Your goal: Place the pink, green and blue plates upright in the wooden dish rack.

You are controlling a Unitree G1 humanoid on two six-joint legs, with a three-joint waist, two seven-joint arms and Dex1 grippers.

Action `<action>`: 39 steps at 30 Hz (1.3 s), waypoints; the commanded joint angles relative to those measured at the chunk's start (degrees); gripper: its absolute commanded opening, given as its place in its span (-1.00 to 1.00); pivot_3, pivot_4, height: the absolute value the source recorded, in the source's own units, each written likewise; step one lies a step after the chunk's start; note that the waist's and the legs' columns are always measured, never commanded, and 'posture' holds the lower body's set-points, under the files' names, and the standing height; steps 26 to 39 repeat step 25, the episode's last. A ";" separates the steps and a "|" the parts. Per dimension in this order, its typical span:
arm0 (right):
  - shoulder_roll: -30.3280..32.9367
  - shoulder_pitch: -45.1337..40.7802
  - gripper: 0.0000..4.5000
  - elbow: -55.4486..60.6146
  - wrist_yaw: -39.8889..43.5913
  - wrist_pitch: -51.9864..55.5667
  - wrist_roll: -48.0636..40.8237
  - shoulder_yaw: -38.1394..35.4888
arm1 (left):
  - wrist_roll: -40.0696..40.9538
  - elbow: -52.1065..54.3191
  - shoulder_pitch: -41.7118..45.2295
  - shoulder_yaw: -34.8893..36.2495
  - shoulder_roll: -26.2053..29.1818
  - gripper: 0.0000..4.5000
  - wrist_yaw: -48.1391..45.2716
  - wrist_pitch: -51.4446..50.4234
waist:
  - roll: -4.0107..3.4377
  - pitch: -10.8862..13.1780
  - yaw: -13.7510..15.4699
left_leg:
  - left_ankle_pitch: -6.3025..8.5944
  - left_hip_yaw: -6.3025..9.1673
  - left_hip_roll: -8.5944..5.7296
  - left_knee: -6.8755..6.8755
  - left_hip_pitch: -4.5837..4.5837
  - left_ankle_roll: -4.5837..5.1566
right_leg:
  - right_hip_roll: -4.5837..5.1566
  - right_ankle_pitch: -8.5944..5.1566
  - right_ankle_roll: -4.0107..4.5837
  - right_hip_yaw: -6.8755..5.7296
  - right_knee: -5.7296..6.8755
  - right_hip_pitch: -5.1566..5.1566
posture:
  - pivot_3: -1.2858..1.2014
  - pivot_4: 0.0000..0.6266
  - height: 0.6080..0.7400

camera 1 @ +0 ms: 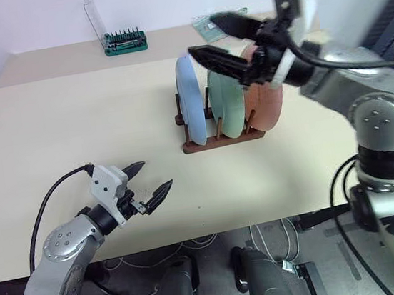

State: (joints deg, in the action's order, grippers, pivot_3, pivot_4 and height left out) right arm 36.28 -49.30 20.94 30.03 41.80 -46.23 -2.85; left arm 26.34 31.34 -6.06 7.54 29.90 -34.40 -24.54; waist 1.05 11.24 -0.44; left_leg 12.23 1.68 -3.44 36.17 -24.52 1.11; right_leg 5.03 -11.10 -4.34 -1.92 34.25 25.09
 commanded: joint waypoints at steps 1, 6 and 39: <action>6.45 6.88 0.69 2.23 8.43 -5.90 3.03 -6.32 | -1.31 -1.73 0.18 3.71 0.61 1.00 0.71 3.07 | 0.00 0.00 0.12 | 0.03 -0.01 0.00 0.00 0.01 0.04 | 0.02 0.01 -0.01 -0.01 -0.05 -0.03 | 0.03 -0.52 0.93; 14.11 20.67 0.69 2.33 15.80 -8.96 4.75 -14.41 | -1.60 -5.75 -0.64 8.29 2.99 1.00 -0.31 4.92 | -0.03 0.02 0.95 | 0.11 -0.15 0.02 -0.09 -0.02 0.12 | 0.11 0.02 -0.02 0.01 -0.14 0.04 | 0.03 -0.52 0.93; 9.81 44.31 0.69 -10.22 21.07 -20.97 16.24 -16.83 | -3.15 -4.64 -3.49 4.14 2.09 1.00 0.52 3.80 | -0.12 0.00 1.22 | 0.25 -0.44 0.18 -0.01 0.04 -0.02 | 0.37 0.10 0.01 -0.26 -0.16 0.04 | 0.03 -0.52 0.93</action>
